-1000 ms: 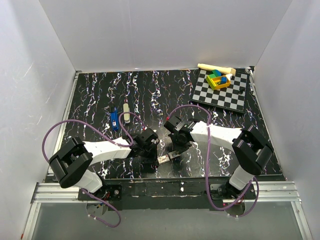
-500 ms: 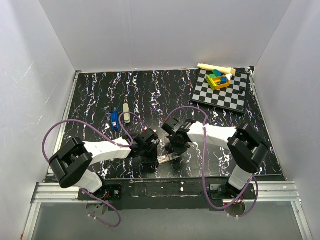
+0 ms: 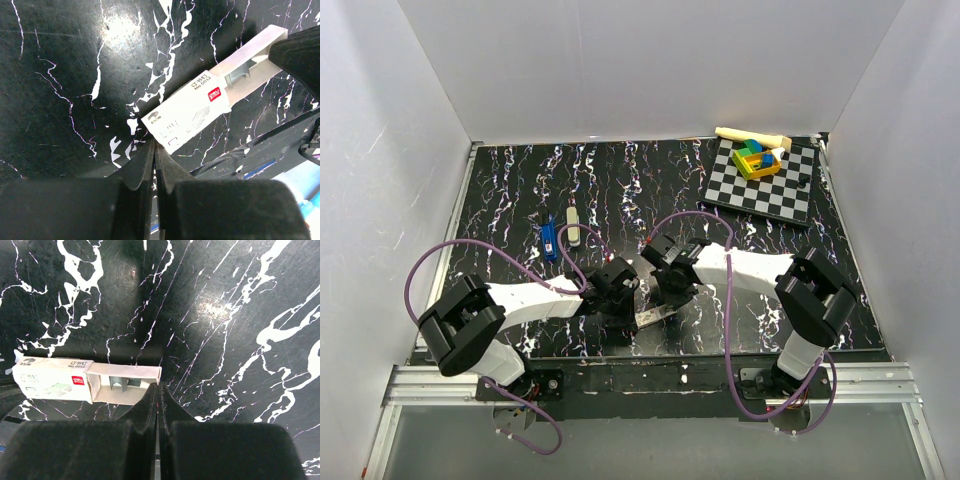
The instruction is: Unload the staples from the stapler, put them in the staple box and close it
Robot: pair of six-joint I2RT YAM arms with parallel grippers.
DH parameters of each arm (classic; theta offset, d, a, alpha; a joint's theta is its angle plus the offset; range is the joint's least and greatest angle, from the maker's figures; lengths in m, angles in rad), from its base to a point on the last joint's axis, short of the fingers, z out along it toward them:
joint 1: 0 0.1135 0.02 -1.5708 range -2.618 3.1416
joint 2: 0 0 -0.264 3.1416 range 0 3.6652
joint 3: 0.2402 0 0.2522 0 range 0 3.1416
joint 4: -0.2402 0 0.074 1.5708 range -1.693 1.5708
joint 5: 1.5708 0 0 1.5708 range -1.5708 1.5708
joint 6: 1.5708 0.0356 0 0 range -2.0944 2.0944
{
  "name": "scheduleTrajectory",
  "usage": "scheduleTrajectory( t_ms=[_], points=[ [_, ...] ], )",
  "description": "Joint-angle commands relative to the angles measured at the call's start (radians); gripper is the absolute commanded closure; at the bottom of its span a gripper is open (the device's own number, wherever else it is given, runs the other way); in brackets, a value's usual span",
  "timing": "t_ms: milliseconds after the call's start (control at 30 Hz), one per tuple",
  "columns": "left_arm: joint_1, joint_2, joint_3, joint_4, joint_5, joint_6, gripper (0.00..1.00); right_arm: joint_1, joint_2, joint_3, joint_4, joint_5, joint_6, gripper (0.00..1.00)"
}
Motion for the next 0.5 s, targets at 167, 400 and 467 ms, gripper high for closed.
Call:
scheduleTrajectory(
  t_ms=[167, 400, 467],
  points=[
    [-0.006, 0.025, -0.014, -0.034, -0.088, 0.018, 1.0, 0.023, -0.004, 0.043, 0.014, 0.001, 0.016, 0.99],
    [-0.008, 0.029, -0.012, -0.035, -0.089, 0.021, 1.0, 0.041, 0.001, 0.033, 0.027, -0.014, 0.029, 0.99],
    [-0.008, 0.028, -0.009, -0.035, -0.088, 0.024, 1.0, 0.044, 0.004, 0.029, 0.035, -0.024, 0.038, 0.99]
  ],
)
